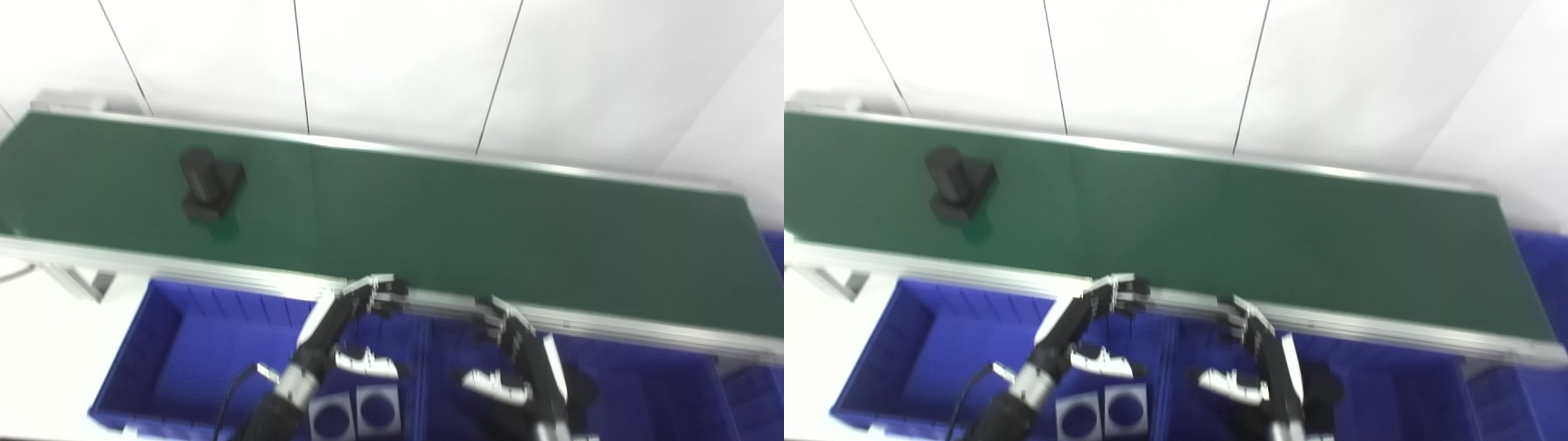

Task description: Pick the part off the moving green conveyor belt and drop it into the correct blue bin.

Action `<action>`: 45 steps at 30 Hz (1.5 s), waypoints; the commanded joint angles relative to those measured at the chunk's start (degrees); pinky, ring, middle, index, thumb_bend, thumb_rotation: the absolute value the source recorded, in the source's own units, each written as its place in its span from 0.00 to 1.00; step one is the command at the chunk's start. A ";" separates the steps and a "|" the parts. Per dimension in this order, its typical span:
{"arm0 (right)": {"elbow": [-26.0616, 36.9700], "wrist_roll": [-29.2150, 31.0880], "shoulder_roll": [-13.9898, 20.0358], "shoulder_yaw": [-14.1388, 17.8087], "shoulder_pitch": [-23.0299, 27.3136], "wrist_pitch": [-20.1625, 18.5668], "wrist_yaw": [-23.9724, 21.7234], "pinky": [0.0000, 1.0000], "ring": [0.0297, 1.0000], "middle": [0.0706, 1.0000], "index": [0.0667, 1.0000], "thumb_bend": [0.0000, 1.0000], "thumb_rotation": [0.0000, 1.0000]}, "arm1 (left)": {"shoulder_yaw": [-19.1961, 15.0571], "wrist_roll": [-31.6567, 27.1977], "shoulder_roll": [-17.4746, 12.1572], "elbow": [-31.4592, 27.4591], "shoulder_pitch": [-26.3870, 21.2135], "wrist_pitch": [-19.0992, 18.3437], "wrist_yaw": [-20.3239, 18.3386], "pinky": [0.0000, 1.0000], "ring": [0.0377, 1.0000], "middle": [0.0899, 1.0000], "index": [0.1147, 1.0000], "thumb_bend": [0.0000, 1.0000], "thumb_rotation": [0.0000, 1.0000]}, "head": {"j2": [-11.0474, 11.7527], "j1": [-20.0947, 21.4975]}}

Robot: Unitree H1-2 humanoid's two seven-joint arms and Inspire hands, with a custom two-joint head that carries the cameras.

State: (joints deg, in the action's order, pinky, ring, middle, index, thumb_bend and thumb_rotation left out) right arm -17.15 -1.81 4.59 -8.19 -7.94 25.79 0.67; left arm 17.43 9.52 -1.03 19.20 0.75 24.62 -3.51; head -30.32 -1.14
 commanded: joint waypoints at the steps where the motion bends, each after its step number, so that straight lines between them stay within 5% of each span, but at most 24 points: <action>1: -0.09 0.93 -0.08 0.48 1.24 1.14 -0.78 0.62 0.71 0.82 0.74 0.80 0.14 | 1.01 0.34 -0.38 -0.30 -1.57 2.30 2.16 0.60 0.64 0.71 0.71 0.84 0.00 | 1.07 -0.33; 11: -2.27 1.27 0.04 0.83 1.99 1.14 -1.11 0.63 0.71 0.82 0.74 0.80 0.12 | 4.18 -0.22 -1.53 2.27 -2.74 2.30 5.98 0.60 0.64 0.71 0.71 0.84 0.00 | 3.36 -1.11; 25: -1.96 2.25 -0.21 2.03 2.02 1.14 -2.82 0.64 0.72 0.82 0.75 0.81 0.11 | 5.96 -0.73 -2.22 2.48 -3.02 2.30 7.60 0.61 0.65 0.72 0.72 0.83 0.00 | 2.92 -1.19; 34: 4.37 8.72 -3.26 8.05 2.77 1.14 -11.25 0.67 0.72 0.82 0.75 0.83 0.15 | 6.58 -0.27 -1.62 2.76 -3.11 2.30 8.22 0.62 0.65 0.72 0.72 0.83 0.00 | 2.52 -3.56; 38: 7.59 11.30 -4.54 10.18 4.37 1.12 -15.53 0.66 0.73 0.82 0.76 0.82 0.16 | 7.13 1.09 -1.13 3.15 -3.42 2.29 9.30 0.62 0.65 0.72 0.72 0.83 0.00 | 2.29 -8.12; 45: 7.08 11.52 -5.61 12.86 8.56 1.12 -19.00 0.67 0.74 0.82 0.76 0.81 0.17 | 8.97 1.22 -0.10 6.01 -5.21 2.30 12.03 0.61 0.65 0.72 0.71 0.85 0.00 | 2.46 -10.18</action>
State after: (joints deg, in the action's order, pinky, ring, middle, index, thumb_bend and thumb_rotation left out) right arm -10.69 8.96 -0.56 4.16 -0.50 25.70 -17.00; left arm 26.07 10.39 -1.85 25.73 -2.47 24.65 6.92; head -27.86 -11.34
